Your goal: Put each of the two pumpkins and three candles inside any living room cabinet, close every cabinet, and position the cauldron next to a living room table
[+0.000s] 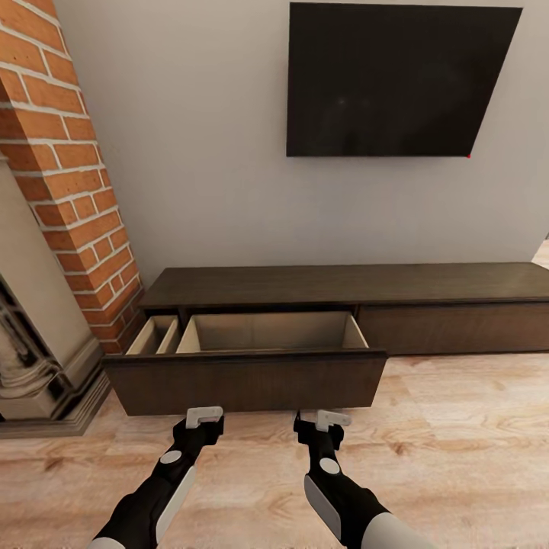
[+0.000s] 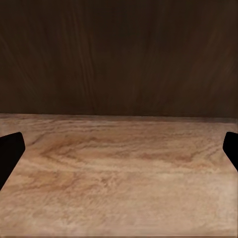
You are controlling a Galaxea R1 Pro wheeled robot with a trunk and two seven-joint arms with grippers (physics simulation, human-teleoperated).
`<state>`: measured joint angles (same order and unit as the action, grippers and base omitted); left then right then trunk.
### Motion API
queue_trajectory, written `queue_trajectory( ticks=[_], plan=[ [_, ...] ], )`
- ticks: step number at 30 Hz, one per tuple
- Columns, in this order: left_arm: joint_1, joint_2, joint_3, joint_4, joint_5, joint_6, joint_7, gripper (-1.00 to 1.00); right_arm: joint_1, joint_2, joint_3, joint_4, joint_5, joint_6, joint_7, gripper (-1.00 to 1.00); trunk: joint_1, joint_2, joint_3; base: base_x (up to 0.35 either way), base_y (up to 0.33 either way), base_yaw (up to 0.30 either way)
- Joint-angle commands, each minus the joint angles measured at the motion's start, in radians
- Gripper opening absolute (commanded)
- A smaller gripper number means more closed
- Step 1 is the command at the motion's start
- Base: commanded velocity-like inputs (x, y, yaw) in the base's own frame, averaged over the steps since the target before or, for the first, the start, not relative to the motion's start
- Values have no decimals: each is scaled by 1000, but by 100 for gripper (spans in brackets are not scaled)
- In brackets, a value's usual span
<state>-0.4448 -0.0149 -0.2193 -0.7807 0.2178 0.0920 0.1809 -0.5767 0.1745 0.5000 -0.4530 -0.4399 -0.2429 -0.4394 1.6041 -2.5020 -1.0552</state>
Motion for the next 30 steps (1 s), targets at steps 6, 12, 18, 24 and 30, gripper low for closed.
queue_trajectory(
  ticks=[6,12,18,24,30],
  plan=[
    [0,1,-1,0,1,-1,-1,100,0,0,0,3,12,-1,1,100,0,0,0,0,0,0],
    [0,1,-1,0,0,-1,0,100,0,0,0,4,13,-1,1,100,0,0,0,35,0,0],
    [0,1,0,0,0,-1,0,100,0,0,1,4,12,-9,3,100,0,0,0,271,0,0],
    [0,1,0,0,0,0,0,100,0,0,0,4,12,-12,3,100,0,0,0,286,0,0],
    [0,1,0,0,0,-1,1,100,0,0,0,4,13,-24,2,100,0,0,0,104,0,0]
  ],
)
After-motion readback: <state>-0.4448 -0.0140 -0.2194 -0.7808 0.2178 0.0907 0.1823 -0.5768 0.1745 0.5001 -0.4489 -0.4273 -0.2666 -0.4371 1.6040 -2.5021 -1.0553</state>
